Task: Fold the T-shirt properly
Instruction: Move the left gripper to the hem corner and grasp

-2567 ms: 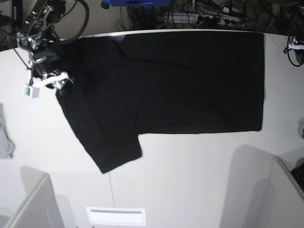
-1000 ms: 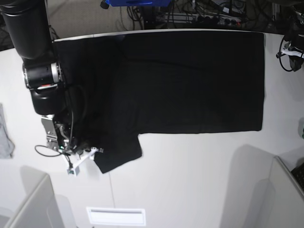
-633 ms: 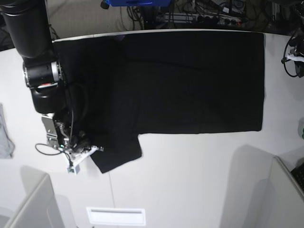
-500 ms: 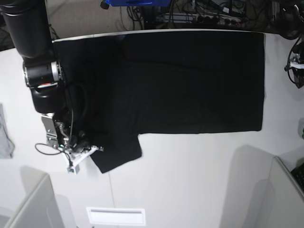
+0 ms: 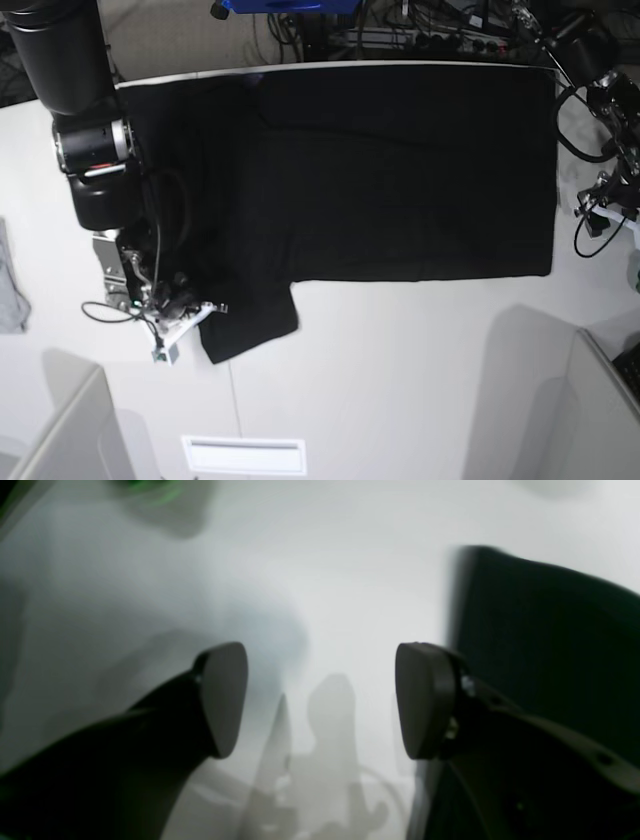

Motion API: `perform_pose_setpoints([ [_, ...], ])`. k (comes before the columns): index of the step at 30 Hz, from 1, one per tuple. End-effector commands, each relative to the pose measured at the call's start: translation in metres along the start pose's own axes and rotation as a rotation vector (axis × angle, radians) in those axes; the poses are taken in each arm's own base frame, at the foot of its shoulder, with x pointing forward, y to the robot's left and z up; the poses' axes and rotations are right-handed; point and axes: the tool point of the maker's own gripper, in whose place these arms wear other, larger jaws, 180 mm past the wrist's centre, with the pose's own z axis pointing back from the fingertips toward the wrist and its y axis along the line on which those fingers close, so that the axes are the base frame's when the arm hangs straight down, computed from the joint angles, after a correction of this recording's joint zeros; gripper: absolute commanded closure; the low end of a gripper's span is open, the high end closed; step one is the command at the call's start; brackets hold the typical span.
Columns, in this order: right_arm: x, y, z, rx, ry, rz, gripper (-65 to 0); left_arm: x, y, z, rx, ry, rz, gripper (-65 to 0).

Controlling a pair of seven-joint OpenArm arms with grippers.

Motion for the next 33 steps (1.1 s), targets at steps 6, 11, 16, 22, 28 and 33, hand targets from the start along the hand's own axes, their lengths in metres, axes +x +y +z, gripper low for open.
perform_pose_setpoints([
  [6, 0.026, 0.001, 0.006, 0.004, -0.049, 0.006, 0.0, 0.027, -0.043, -0.028, -0.102, -0.015, -0.022, -44.9],
  [11, 0.026, 0.0, 0.007, 0.002, -0.049, 0.006, 0.0, 0.035, -0.062, -0.038, -0.142, -0.01, -0.024, -44.9],
  [16, 0.026, 0.0, 0.007, 0.001, -0.048, 0.007, 0.0, 0.042, -0.077, -0.053, -0.177, 0.01, 0.015, -44.9],
  [22, 0.026, 0.0, 0.007, 0.001, -0.048, 0.007, 0.0, 0.049, -0.087, -0.066, -0.208, 0.034, 0.072, -44.9],
  [28, 0.026, 0.0, 0.007, 0.001, -0.05, 0.009, 0.0, 0.039, -0.093, -0.075, -0.224, 0.079, 0.107, -44.8],
  [33, 0.026, -0.001, 0.007, -0.001, -0.051, 0.009, 0.0, 0.03, -0.092, -0.076, -0.223, 0.098, 0.109, -44.8],
])
